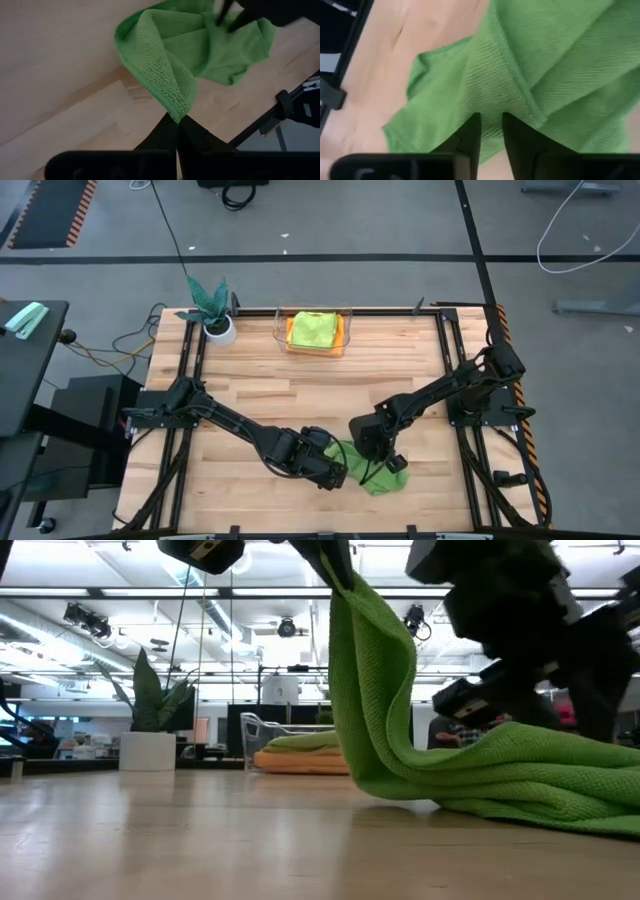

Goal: Fold microfiber towels
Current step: Fold the green towel

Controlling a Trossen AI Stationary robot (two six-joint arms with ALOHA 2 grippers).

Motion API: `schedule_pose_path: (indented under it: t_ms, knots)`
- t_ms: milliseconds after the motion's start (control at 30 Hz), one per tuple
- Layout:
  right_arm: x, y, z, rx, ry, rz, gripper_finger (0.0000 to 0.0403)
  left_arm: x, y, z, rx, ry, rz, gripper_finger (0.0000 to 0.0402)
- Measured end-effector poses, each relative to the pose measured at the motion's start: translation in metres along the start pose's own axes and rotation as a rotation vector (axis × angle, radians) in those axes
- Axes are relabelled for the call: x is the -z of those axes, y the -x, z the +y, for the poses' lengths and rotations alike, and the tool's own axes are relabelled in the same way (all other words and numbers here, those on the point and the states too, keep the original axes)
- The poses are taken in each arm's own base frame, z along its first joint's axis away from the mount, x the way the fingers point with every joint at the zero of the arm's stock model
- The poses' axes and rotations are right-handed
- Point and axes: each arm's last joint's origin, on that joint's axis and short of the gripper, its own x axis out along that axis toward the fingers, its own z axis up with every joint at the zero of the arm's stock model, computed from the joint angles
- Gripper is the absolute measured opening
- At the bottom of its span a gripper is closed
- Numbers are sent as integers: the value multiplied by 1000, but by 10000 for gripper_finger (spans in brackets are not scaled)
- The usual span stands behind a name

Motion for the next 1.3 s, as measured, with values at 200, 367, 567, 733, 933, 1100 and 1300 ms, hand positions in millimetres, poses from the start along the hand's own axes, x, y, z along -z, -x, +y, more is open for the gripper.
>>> schedule_pose_path:
  t_ms: [200, 367, 567, 733, 933, 1100, 1300]
  knots:
    - [-1, -3, 17, -3, -6, 16, 18, -3, -1, 2, -24, 0, -17, 7]
    - [-2, -7, 28, 13, 18, 26, 13, -3, 0, 3, -28, -6, -24, 7]
    - [-2, -3, 17, 75, 48, 21, 23, 3, 1, 2, -19, -5, -19, 5]
    - [-1, 2, 5, 89, 26, 10, 40, 6, 1, 1, -13, 4, -16, 5]
    - [-1, 4, 1, 91, 20, 4, 87, 9, -8, 0, -17, 8, -13, 8]
    - [-3, 5, 2, 90, 21, 4, 126, 11, -13, 0, -16, 6, -5, 6]
    - [-15, 13, 4, 96, 63, -40, 148, 12, -18, -3, 8, 11, -4, 6]
